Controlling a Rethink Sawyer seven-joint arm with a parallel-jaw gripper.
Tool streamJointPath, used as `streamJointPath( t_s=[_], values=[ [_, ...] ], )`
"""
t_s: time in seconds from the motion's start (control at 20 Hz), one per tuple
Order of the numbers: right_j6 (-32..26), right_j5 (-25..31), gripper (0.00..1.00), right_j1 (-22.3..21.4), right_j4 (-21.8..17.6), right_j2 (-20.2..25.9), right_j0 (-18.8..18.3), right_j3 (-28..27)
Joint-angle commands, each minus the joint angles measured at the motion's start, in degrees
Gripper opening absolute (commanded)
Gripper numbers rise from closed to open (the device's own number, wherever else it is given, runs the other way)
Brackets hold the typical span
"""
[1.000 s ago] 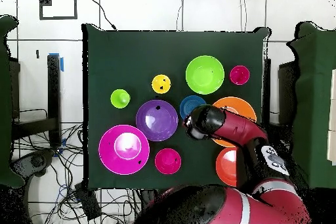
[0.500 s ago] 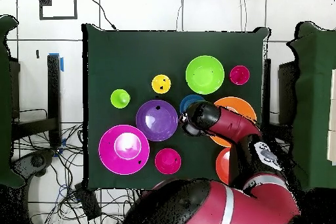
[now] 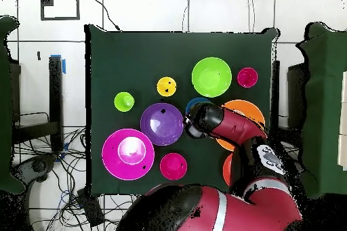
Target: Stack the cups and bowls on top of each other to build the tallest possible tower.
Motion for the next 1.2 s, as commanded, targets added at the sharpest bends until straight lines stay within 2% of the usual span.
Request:
streamJointPath(
  t_s=[0.05, 0.2, 0.35, 0.8, 1.0, 1.2],
  values=[
    [-1.83, 0.15, 1.0, -1.61, -1.71, 6.87, -1.17, -2.5],
    [-4.61, -2.65, 1.0, -4.78, -3.47, 8.98, -1.85, 1.22],
    [-4.42, -3.56, 1.0, -7.41, -3.94, 9.81, -1.66, 4.12],
    [-6.36, -5.76, 1.0, -11.34, -5.28, 15.5, -3.51, 8.7],
    [-6.07, -5.87, 1.0, -11.19, -5.89, 16.51, -3.15, 8.14],
    [-6.42, -5.22, 1.0, -8.22, -6.92, 17.38, -2.79, 4.46]
  ],
)
